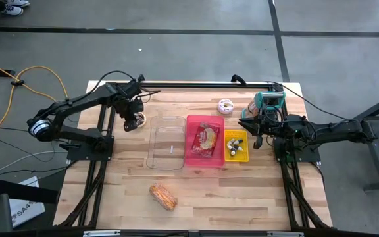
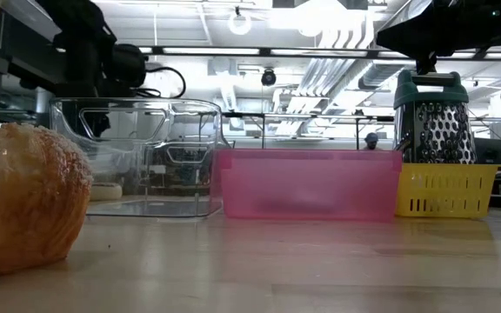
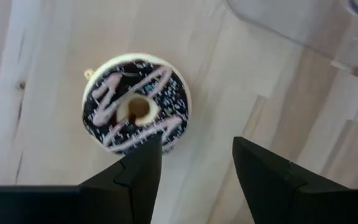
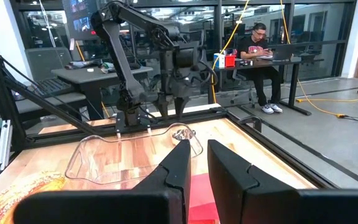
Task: Pick & Place Food Item
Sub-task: Put the black donut into the transparent bin
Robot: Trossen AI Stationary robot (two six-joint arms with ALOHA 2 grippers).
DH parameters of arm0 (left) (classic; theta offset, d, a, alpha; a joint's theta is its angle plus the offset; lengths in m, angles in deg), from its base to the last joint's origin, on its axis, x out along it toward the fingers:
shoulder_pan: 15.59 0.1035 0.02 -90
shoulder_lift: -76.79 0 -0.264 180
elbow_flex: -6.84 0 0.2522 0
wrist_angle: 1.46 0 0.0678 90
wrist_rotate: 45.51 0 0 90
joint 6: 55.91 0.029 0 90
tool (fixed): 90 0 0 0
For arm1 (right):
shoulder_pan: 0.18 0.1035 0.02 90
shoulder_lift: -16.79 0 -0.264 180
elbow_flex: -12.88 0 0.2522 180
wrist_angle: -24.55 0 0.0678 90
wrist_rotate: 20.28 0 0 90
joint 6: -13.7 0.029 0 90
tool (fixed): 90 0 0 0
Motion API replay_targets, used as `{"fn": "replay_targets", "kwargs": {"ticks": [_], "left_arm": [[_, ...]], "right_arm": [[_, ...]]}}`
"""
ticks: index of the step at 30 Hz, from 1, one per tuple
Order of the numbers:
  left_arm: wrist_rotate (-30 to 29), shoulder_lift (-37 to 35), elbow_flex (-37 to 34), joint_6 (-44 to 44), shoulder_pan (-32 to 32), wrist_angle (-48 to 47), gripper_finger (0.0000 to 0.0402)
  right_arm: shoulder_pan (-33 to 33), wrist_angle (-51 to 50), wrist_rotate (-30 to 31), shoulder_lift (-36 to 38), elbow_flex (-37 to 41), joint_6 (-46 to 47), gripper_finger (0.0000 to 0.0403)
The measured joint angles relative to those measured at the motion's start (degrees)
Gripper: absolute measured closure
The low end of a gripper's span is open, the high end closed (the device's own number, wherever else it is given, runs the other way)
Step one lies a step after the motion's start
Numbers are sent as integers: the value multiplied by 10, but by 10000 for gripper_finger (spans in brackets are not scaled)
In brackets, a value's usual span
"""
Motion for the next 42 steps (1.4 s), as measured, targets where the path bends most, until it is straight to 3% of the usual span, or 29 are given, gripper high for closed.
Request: {"fn": "replay_targets", "kwargs": {"ticks": [18,34,42], "left_arm": [[-8,0,-56,138,-5,68,210],[-89,3,-68,77,-69,106,210],[-100,49,-68,42,-88,117,210]], "right_arm": [[0,0,0,0,0,0,359],[0,0,0,0,0,0,359],[0,0,0,0,0,0,359]]}}
